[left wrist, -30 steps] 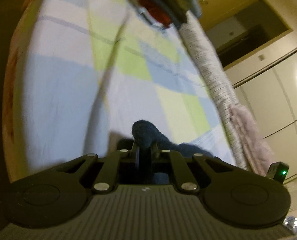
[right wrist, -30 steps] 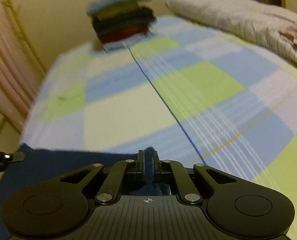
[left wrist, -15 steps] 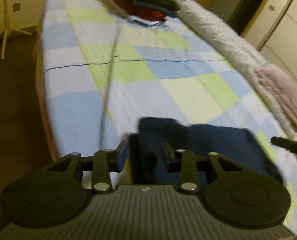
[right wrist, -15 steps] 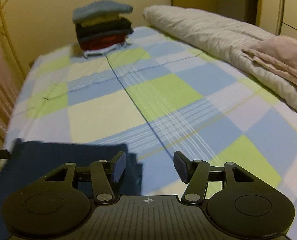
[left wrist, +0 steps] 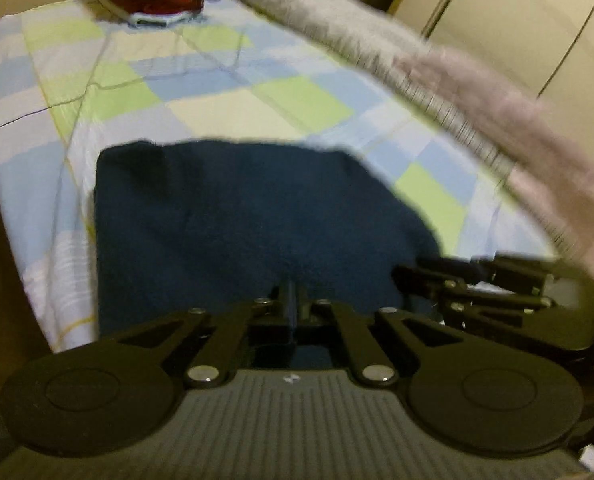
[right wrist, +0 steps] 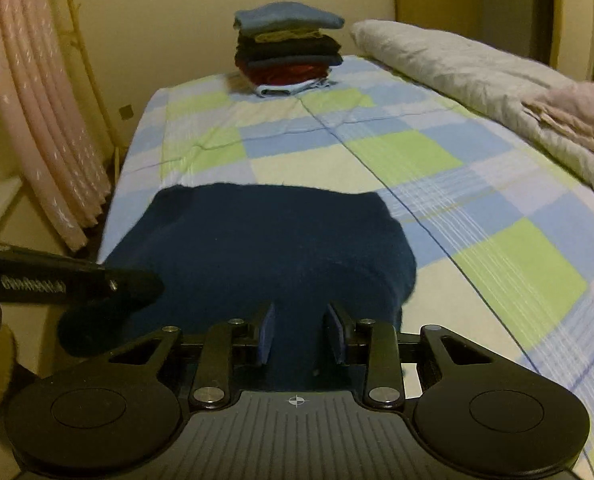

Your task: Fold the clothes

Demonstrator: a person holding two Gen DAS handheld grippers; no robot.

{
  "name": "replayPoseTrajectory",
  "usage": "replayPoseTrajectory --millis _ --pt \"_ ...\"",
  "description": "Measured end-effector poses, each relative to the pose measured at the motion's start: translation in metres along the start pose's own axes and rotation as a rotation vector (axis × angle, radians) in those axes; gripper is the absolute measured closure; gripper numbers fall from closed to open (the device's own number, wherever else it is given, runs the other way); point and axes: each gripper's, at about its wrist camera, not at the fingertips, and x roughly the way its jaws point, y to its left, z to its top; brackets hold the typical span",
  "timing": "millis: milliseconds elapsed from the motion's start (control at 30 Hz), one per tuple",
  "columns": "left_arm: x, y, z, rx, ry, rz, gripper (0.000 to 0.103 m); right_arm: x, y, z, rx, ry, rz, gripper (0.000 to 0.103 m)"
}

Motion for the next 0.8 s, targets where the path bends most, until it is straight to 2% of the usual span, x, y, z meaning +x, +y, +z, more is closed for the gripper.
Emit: replayPoseTrajectory --millis 267,333,533,633,800 --pt "0.019 0.001 0.000 -0.038 -0.004 0.054 0.099 0.034 0.031 -0.011 -0.070 0.064 -0.031 0.071" --pt "0.016 -0.001 0.002 -0.045 0.003 0.054 0.100 0.033 0.030 -0.009 -0.055 0.081 -0.027 0.071" --pt "-0.027 -0.005 0.004 -0.068 -0.049 0.045 0.100 -0.008 0.021 -0.006 0.049 -0.012 0.000 0.070" --pt "-0.033 -0.007 -0.004 -0.053 -0.052 0.066 0.100 -0.025 0.022 -0.009 0.078 -0.058 0.025 0.070" --pt "-0.010 -0.004 -0.013 -0.024 -0.028 0.121 0.097 0.004 0.034 -0.018 0.038 -0.005 0.012 0.070"
